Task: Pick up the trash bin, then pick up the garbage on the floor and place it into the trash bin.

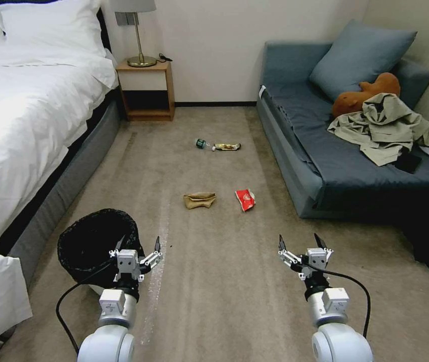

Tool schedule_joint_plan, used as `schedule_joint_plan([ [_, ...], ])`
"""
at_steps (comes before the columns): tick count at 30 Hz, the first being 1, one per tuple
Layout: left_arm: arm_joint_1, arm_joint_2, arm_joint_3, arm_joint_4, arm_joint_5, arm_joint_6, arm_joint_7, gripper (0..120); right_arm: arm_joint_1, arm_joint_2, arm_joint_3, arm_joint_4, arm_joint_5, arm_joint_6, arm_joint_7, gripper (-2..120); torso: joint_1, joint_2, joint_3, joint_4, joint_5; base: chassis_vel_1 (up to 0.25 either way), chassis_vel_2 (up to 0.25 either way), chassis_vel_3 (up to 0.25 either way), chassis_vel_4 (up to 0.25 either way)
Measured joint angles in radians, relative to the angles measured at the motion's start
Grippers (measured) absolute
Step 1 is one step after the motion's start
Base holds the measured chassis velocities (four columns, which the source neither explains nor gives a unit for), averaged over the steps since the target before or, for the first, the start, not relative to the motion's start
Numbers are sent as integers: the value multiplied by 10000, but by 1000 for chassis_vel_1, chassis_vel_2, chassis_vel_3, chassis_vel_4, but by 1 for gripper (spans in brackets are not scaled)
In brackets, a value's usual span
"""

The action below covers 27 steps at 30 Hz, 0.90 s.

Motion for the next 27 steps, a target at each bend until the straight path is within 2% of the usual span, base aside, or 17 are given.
schedule_joint_plan([
  [27, 0, 0, 0, 0, 0, 0, 0, 100, 0, 0, 0, 0, 0, 0, 0, 100, 1, 0, 0, 0, 0, 0, 0, 0, 0],
])
